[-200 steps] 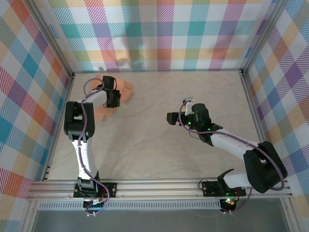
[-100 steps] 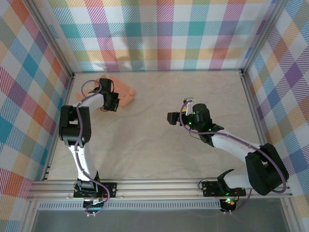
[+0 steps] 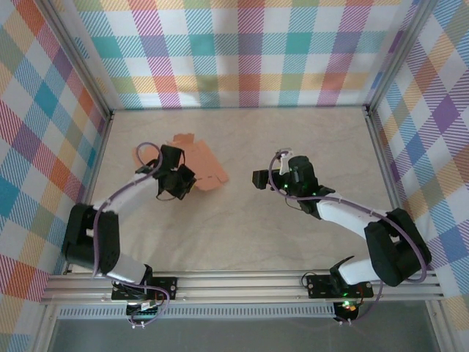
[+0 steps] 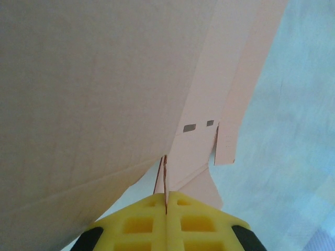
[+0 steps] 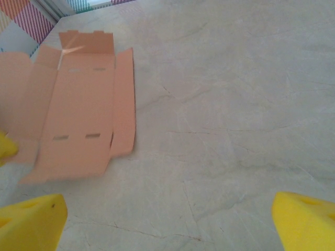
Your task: Fold the paper box
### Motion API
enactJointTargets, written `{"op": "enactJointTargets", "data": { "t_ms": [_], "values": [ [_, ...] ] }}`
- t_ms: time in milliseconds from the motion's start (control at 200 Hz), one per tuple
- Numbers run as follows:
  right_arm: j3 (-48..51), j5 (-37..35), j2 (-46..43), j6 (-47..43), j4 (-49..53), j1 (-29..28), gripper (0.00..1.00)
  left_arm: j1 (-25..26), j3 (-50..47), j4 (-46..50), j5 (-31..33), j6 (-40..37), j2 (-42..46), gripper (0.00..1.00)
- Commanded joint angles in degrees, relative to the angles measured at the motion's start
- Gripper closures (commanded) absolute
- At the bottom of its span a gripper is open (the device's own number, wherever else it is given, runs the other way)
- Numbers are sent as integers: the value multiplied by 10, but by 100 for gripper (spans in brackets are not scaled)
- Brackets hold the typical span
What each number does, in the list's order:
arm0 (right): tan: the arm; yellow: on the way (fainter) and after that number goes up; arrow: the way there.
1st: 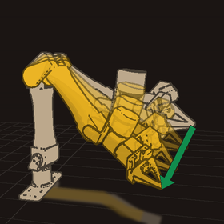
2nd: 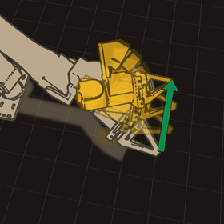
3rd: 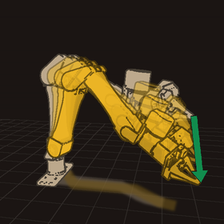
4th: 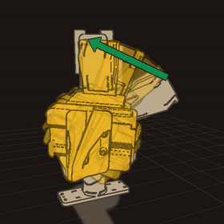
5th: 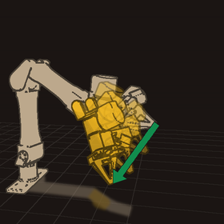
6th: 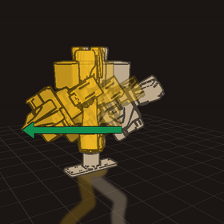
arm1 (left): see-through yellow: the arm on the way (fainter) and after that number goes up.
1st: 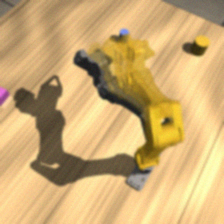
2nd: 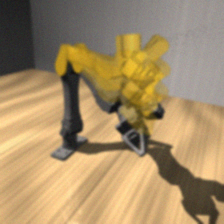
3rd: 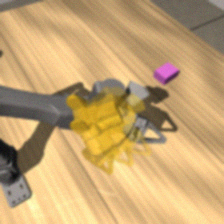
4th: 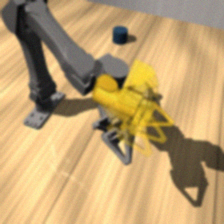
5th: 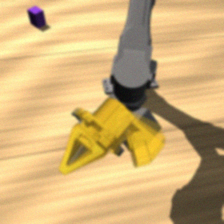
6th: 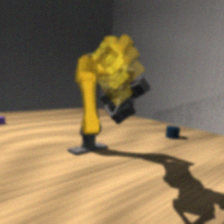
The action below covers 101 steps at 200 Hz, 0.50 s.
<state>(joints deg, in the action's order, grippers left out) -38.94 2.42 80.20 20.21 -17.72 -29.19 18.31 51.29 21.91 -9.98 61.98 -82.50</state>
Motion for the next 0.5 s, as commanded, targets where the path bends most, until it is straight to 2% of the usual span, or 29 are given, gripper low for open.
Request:
{"op": "enactJointTargets", "data": {
  "t_ms": [0, 175, 220, 240, 305, 365, 450, 500],
  "values": [
    [-29, 9, 17, 7, -11, 6, 0, 38, -53, 43, -4, -22, 69, 98],
    [-34, 10, 38, 19, -15, 8, 0, 102, -118, 97, -3, -9, 152, 97],
    [-35, 10, 42, 22, -16, 10, 0, 105, -139, 100, -5, -1, 171, 93],
    [-36, 10, 44, 22, -17, 10, 0, 106, -146, 102, -3, 1, 179, 88],
    [-38, 12, 50, 27, -17, 10, 0, 105, -154, 126, 21, -4, 201, 46],
    [-43, 18, 55, 34, -11, 11, 0, 105, -136, 173, 55, -23, 211, 22],
    [-55, 31, 60, 47, 9, 11, 0, 105, -96, 248, 113, -63, 213, 2],
    [-62, 43, 60, 53, 23, 11, 0, 105, -78, 276, 143, -85, 214, 0]
  ]
}}
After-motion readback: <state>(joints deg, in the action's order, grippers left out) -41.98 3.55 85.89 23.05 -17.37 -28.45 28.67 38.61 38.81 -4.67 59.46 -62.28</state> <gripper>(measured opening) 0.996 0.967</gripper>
